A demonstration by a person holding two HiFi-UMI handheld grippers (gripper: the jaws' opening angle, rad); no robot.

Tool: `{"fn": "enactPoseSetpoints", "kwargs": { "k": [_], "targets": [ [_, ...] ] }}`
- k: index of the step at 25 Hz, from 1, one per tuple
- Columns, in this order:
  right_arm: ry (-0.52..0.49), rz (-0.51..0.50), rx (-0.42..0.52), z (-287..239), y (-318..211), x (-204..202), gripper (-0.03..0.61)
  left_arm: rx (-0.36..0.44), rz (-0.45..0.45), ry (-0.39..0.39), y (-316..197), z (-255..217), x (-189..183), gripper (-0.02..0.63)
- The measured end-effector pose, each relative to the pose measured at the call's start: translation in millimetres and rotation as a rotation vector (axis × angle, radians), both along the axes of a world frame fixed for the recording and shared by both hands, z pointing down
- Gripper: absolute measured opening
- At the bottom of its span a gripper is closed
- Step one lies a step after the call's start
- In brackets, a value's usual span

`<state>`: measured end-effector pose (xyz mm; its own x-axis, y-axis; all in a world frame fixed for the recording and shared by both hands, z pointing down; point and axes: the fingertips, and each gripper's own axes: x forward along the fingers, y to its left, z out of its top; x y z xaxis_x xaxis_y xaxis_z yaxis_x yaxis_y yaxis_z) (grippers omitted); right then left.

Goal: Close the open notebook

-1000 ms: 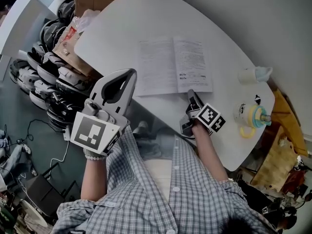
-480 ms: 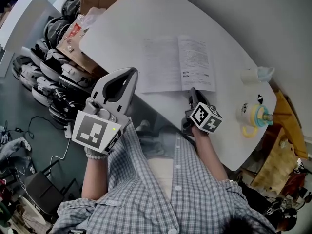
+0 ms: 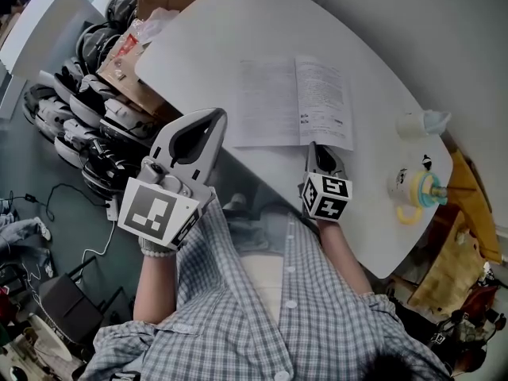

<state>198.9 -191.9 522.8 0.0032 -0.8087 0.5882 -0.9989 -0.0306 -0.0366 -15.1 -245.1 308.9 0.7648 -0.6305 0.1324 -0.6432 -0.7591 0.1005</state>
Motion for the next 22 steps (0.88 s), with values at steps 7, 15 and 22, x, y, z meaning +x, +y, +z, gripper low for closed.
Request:
{"fn": "enactPoseSetpoints", "kwargs": {
  "k": [7,15,22],
  "targets": [
    [0.162,-0.119,0.007,-5,-2,-19,0.034,0.003,-0.002,-0.001,1,0,-2,0.006],
    [0.185,-0.196,-0.001,-4,-5,-42,0.032,0.003,-0.011,-0.001,1,0,-6,0.006],
    [0.147,-0.190,0.006,-5,-7,-47,0.031,0.003,-0.025,-0.002,0,-1,-11,0.006]
  ]
}}
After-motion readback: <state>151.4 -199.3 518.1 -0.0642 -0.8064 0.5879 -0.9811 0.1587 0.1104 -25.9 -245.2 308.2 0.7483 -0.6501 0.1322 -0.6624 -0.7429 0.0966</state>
